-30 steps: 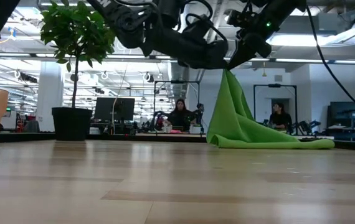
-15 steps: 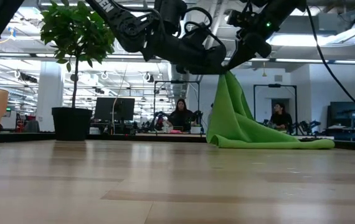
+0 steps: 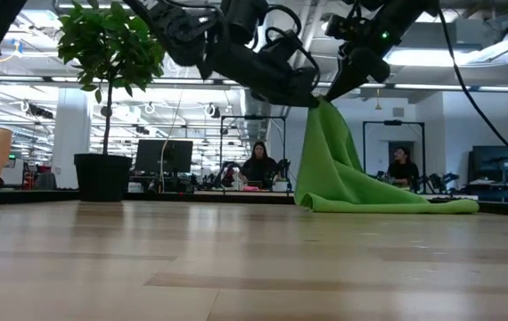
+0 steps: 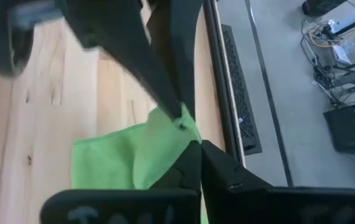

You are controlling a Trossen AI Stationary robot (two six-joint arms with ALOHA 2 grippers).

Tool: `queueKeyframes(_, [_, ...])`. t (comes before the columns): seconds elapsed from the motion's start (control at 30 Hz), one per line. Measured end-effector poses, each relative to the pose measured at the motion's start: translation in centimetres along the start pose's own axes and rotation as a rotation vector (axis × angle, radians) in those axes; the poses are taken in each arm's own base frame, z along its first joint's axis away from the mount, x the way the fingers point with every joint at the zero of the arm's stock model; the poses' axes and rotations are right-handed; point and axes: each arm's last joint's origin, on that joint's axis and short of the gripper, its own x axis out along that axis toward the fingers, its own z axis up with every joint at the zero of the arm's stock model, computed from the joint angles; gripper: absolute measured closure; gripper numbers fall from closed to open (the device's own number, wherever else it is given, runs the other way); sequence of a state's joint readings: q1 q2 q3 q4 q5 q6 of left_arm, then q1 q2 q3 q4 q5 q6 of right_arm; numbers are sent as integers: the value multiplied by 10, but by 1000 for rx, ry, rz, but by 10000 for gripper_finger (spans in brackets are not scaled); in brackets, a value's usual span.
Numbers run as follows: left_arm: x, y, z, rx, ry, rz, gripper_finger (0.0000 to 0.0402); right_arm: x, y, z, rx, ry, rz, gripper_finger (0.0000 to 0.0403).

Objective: Fold microfiber towels
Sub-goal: Fold the green towel

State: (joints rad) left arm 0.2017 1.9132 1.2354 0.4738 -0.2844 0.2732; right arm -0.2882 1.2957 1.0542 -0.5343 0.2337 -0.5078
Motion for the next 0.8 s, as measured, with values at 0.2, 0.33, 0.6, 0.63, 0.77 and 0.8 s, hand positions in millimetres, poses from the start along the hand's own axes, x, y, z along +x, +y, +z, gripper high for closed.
queueKeyframes(0.2, [-13,4,9,44,66,-24,401,0,0,-1,36,7,3,346])
queueKeyframes(0.33, [-16,5,12,77,69,-27,401,1,2,0,87,-4,51,326])
queueKeyframes(0.6, [-17,4,13,114,48,-71,401,22,10,-3,88,65,112,275])
queueKeyframes(0.63, [-17,3,14,124,48,-72,401,24,10,-4,86,74,116,269])
queueKeyframes(0.77, [-24,4,22,151,31,-72,401,37,11,-8,89,120,127,251])
queueKeyframes(0.8, [-29,5,27,159,28,-74,401,39,10,-9,91,131,127,249])
